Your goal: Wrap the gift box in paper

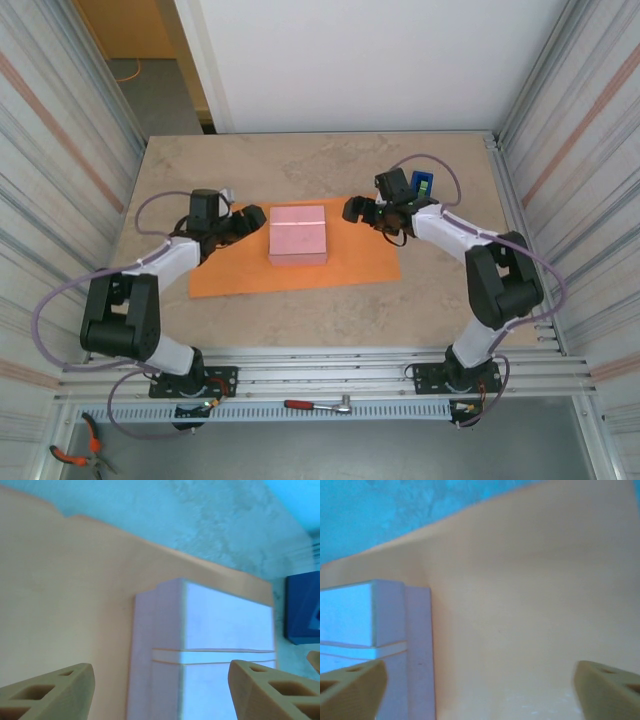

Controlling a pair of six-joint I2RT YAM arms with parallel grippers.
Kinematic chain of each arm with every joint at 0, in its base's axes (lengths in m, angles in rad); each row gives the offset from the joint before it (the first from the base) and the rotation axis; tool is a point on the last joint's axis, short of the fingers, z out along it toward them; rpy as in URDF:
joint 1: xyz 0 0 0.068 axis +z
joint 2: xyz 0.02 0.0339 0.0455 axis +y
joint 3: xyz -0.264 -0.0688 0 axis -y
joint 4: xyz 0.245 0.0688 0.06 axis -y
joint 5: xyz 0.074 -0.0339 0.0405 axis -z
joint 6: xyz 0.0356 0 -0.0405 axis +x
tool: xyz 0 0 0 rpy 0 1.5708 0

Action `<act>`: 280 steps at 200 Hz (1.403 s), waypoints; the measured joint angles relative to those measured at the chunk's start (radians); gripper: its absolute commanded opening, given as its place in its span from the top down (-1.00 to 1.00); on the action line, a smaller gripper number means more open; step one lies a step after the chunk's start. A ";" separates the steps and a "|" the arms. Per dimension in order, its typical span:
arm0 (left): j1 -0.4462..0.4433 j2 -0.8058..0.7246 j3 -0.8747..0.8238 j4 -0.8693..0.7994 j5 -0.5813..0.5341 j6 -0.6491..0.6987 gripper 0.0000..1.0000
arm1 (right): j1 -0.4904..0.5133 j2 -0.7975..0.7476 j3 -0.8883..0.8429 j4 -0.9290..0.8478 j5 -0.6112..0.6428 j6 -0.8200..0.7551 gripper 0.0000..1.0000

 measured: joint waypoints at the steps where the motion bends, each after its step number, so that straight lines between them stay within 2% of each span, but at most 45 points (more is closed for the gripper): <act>1: 0.000 -0.003 0.000 0.000 0.001 0.000 -0.44 | 0.001 -0.003 0.001 -0.002 0.005 -0.002 -0.97; 43: -0.005 -0.087 -0.006 -0.030 0.018 -0.001 -0.59 | 0.073 -0.131 0.019 -0.047 0.183 -0.084 -0.96; 64: -0.022 -0.128 -0.036 -0.038 0.014 -0.002 -0.61 | 0.085 -0.163 0.019 -0.054 0.187 -0.100 -0.97; 79: -0.037 -0.142 -0.055 -0.043 0.014 -0.002 -0.61 | 0.070 -0.170 0.019 -0.056 0.154 -0.089 -0.97; 116: -0.056 -0.126 -0.081 -0.040 0.029 -0.002 -0.60 | -0.014 -0.161 -0.071 0.071 -0.110 0.021 -0.99; 131: -0.059 -0.099 -0.081 -0.034 0.038 -0.002 -0.60 | -0.005 -0.125 -0.083 0.098 -0.182 0.055 -0.87; 140: -0.062 -0.080 -0.081 -0.030 0.045 -0.002 -0.59 | 0.017 -0.095 -0.081 0.114 -0.212 0.066 -0.70; 157: -0.068 -0.050 -0.081 -0.025 0.059 -0.001 -0.56 | 0.054 -0.043 -0.069 0.122 -0.249 0.088 -0.54; 221: -0.075 0.028 -0.079 -0.011 0.106 0.000 -0.36 | 0.119 0.121 -0.025 0.154 -0.294 0.130 -0.27; 280: -0.109 0.061 -0.071 0.011 0.138 0.006 -0.07 | 0.141 0.156 -0.017 0.176 -0.317 0.142 0.12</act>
